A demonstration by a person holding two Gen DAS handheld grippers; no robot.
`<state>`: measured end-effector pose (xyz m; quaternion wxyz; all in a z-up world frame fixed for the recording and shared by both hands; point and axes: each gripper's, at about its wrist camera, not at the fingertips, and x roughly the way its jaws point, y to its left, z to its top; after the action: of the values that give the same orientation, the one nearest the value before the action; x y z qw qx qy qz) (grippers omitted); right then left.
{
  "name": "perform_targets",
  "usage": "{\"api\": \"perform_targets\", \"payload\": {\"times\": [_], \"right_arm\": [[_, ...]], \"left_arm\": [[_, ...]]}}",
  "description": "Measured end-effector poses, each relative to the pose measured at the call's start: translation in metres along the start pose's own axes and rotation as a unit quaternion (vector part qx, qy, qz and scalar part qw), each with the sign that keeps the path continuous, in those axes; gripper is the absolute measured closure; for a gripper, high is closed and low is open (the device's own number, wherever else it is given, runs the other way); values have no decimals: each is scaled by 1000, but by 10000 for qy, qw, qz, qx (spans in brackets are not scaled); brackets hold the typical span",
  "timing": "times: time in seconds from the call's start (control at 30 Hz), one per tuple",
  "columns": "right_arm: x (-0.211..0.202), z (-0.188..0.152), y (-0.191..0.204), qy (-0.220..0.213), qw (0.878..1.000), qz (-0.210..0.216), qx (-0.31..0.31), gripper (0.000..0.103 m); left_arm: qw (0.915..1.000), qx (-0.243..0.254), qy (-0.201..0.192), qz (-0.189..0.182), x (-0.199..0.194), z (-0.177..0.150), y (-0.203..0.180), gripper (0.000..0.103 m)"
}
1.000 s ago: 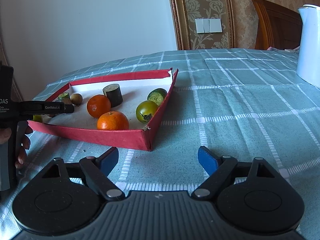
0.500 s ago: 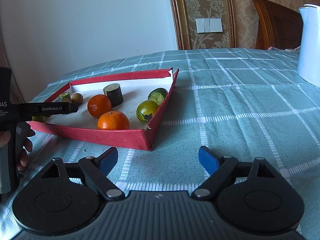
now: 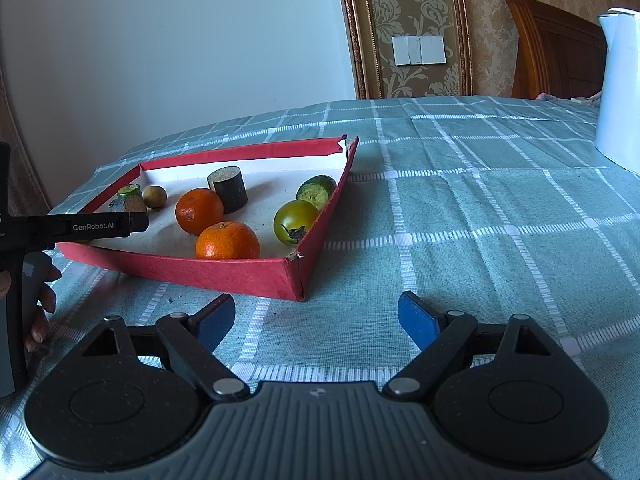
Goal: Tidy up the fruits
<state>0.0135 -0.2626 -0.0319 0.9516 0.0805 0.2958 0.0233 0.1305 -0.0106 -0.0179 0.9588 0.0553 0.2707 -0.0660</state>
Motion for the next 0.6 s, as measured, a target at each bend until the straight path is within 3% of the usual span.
{"api": "perform_targets", "payload": {"times": [0.33,0.6], "right_arm": [[0,0,0,0,10000,-4,1,14],[0,0,0,0,10000,-1,5,14]], "left_arm": [[9999,-108,-95,34,-35,-8,1,8],[9977,-651,-169,-65,-80,-18,16,0]]}}
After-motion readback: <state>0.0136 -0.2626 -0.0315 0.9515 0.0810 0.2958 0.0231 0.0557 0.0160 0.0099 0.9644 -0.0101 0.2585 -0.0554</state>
